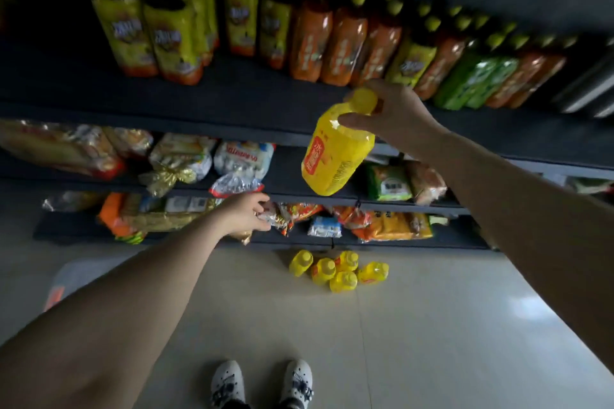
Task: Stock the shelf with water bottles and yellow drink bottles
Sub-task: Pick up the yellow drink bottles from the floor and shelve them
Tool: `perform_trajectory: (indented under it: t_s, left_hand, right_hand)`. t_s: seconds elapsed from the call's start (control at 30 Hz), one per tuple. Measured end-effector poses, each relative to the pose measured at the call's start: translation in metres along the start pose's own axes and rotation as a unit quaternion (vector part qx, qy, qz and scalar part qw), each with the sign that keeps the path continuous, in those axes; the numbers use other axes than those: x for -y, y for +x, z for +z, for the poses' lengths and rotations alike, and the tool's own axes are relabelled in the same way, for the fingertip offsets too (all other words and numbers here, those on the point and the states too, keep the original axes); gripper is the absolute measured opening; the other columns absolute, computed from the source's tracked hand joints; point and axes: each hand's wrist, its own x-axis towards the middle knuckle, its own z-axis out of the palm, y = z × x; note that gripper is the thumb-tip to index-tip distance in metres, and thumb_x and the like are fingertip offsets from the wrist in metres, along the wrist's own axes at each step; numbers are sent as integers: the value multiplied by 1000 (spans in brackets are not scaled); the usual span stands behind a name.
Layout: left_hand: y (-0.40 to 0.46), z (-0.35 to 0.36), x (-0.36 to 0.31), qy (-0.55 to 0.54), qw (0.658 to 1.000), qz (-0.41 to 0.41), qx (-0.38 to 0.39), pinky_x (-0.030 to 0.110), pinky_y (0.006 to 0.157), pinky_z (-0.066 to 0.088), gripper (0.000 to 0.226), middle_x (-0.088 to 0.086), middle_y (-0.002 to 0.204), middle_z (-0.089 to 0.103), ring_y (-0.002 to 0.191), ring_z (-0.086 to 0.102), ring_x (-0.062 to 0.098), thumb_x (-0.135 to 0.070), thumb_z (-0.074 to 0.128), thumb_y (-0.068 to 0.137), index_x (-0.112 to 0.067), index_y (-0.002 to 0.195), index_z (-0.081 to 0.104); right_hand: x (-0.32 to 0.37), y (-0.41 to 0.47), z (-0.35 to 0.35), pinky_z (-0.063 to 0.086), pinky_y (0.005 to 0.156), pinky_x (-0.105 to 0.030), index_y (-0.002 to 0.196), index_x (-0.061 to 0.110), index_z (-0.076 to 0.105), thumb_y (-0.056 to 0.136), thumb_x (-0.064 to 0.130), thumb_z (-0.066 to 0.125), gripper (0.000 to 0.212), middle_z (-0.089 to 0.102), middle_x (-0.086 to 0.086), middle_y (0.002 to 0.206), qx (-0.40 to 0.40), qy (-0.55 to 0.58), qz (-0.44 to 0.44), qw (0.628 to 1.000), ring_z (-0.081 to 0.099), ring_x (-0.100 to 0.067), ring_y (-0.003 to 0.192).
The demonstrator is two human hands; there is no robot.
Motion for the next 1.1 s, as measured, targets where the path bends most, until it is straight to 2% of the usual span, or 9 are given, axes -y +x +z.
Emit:
perform_trajectory:
  t_s: [0.1,0.23,0.37,0.47,0.57,0.63,0.8,1.0,1.1]
  left_hand:
    - [-20,-49,-55,-47,997,55,-21,31,100,47,86,3,140,54,116,59,17,-26,82,79,-23,151,35]
    - [-52,-103,-128,-95,984,147,-32,41,107,46,94,3,139,53,122,57,20,-20,85,76,-27,152,30]
    - [-83,-142,-177,-116,959,256,-47,32,104,46,70,-6,128,63,111,63,9,-18,86,74,-29,133,51]
    - [-107,-160,-200,-129,942,304,-55,19,89,46,62,-15,115,67,104,61,-5,-21,86,71,-34,122,54]
    - [-118,-174,-212,-147,932,319,-93,18,80,47,71,-14,112,68,103,63,0,-31,88,60,-31,123,55]
    - [-122,-183,-220,-150,925,322,-134,20,79,50,69,-15,108,68,102,63,2,-35,89,57,-35,117,55]
    - [-128,-208,-256,-104,916,329,-206,36,94,52,82,-13,111,69,103,64,10,-59,86,48,-32,120,58]
    - [-119,-233,-313,-86,895,360,-249,32,97,46,60,-15,113,68,108,61,9,-55,85,63,-37,114,59]
    - [-100,-246,-341,-85,888,364,-269,29,97,43,65,-16,117,66,109,58,8,-55,84,64,-34,120,58]
  right_hand:
    - [43,5,-53,55,85,-46,104,13,69,78,38,82,38,72,-6,99,-43,14,-15,999,67,-24,95]
    - [93,8,-108,57,89,-43,97,18,70,82,25,80,19,72,-1,93,-90,81,-34,992,69,-15,89]
    - [136,10,-143,57,84,-44,89,20,69,73,28,79,20,70,0,85,-135,168,-65,974,68,-18,83]
    - [165,12,-160,58,77,-37,101,16,67,81,23,76,23,71,3,86,-145,185,-90,968,71,-16,84]
    - [185,16,-171,59,79,-33,111,12,64,87,18,74,26,72,0,94,-170,205,-101,959,73,-17,88]
    - [192,20,-177,60,80,-37,105,13,66,88,16,73,19,74,-4,96,-198,232,-94,948,74,-19,87]
    - [208,38,-203,60,81,-48,99,7,71,85,21,78,22,75,-12,94,-276,292,-69,913,74,-26,82]
    - [219,71,-253,62,76,-38,91,21,67,80,35,81,23,74,-3,92,-315,279,-60,905,74,-17,78]
    - [216,95,-273,61,80,-42,112,16,68,71,49,83,55,73,-2,99,-335,268,-52,902,73,-20,85]
